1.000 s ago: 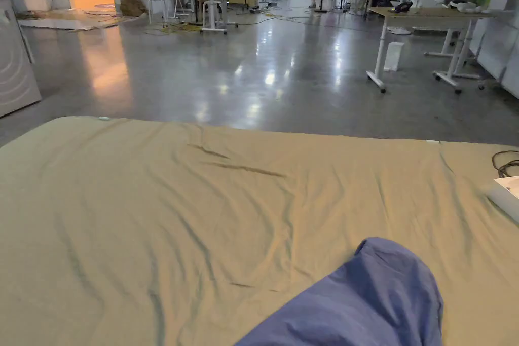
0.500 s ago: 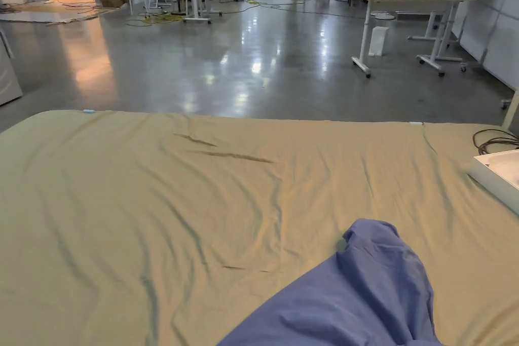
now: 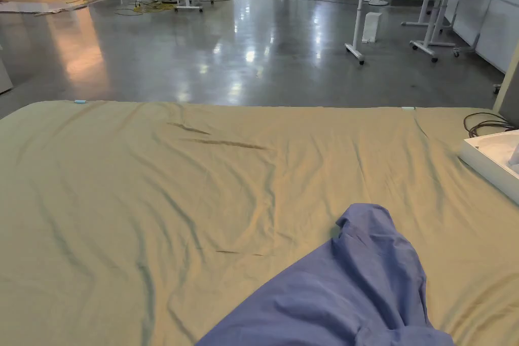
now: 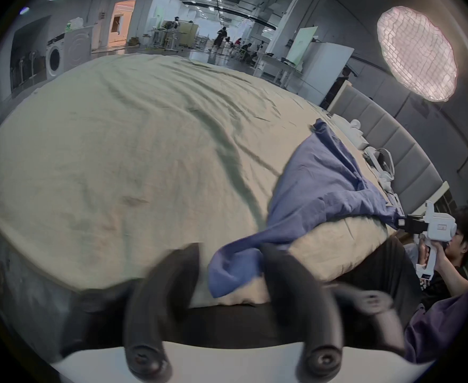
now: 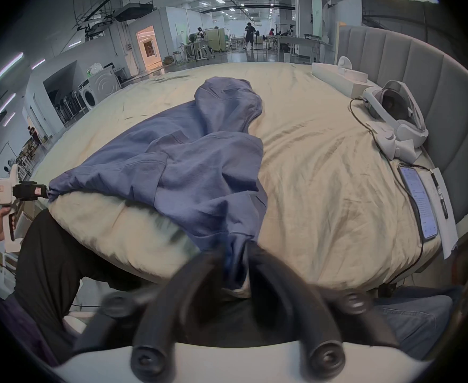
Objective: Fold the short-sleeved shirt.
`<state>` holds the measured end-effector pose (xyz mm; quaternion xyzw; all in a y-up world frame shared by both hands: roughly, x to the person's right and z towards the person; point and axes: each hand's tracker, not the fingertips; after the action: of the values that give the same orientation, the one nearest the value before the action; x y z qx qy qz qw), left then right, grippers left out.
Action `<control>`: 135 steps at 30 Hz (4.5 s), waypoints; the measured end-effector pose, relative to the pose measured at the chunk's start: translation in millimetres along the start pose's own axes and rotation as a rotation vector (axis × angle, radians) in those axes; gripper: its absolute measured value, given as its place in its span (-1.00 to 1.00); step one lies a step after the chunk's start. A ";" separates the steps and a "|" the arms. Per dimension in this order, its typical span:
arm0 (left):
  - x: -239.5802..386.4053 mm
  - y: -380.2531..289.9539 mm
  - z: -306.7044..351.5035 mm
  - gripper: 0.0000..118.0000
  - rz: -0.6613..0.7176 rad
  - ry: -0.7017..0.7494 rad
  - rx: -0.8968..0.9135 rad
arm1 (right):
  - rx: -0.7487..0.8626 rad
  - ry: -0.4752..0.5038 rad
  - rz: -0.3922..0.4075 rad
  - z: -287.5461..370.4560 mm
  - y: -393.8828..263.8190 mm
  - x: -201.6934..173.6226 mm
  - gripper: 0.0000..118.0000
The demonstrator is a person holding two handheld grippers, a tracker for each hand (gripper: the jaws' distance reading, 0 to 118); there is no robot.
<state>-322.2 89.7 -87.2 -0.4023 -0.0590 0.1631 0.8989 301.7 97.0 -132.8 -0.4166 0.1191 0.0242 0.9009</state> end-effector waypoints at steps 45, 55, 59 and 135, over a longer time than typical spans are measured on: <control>165.3 10.9 144.3 -0.99 -0.102 -0.015 0.450 | 0.478 0.108 0.101 137.5 73.1 -100.2 -1.00; 63.5 26.8 114.6 0.50 0.152 0.179 0.278 | 0.406 0.130 0.030 122.5 54.5 -84.8 -1.00; 31.3 21.3 75.6 0.60 0.217 0.140 0.139 | 0.379 0.130 0.004 115.4 49.4 -81.4 -1.00; 57.1 21.8 -30.7 -0.86 -0.082 0.207 -0.206 | 0.083 0.027 0.106 -192.2 351.7 -5.5 -0.97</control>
<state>-266.6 101.1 -125.4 -0.5044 0.0013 0.0771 0.8600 208.7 181.2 -513.5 -0.3722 0.1538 0.0612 0.9133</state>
